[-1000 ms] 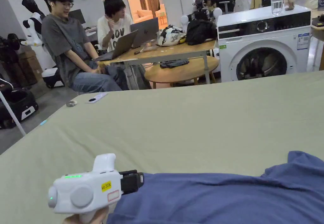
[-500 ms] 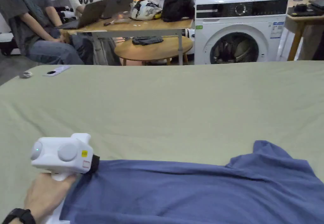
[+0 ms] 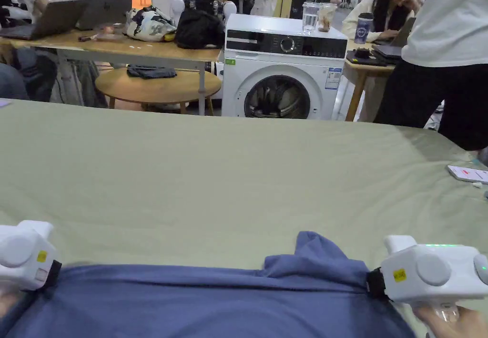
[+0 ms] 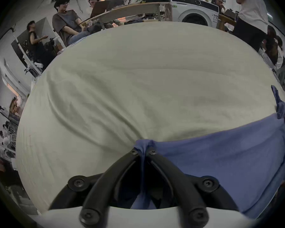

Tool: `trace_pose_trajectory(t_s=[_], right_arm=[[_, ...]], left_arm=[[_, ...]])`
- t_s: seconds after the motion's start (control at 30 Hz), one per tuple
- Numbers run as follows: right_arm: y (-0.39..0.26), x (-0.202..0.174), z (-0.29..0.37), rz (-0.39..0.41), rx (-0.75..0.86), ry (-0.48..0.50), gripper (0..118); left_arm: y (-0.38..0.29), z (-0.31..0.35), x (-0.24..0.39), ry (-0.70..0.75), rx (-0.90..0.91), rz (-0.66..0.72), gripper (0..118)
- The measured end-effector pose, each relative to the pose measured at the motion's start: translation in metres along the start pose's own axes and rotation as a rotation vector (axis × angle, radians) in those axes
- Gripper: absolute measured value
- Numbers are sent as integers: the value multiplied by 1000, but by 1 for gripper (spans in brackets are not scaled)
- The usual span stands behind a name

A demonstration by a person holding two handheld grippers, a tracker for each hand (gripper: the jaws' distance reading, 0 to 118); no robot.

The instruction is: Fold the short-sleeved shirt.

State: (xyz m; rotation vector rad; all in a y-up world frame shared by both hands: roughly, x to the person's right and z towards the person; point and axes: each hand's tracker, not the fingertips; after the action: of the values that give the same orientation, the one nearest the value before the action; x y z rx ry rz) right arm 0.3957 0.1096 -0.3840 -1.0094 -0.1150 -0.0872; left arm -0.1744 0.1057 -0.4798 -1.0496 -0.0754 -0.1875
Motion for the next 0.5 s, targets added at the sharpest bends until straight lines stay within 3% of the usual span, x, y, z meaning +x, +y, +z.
trace_pose_trajectory(t_s=[0.07,0.17,0.3,0.5], right_arm=[[-4,-3,9,-6,19,-4,0],[-17,0,41,-45,131,18,0],[-56,2,106,-22,234,67,0],[-160,2,183,-74,319,56,0]], left_arm=[[-1,6,-5,-5,24,14,0],[-25,57,-17,-107,233,70,0],[-73,133,-43,-224,370,112,0],[-174,192,-73,-262,416,139,0]])
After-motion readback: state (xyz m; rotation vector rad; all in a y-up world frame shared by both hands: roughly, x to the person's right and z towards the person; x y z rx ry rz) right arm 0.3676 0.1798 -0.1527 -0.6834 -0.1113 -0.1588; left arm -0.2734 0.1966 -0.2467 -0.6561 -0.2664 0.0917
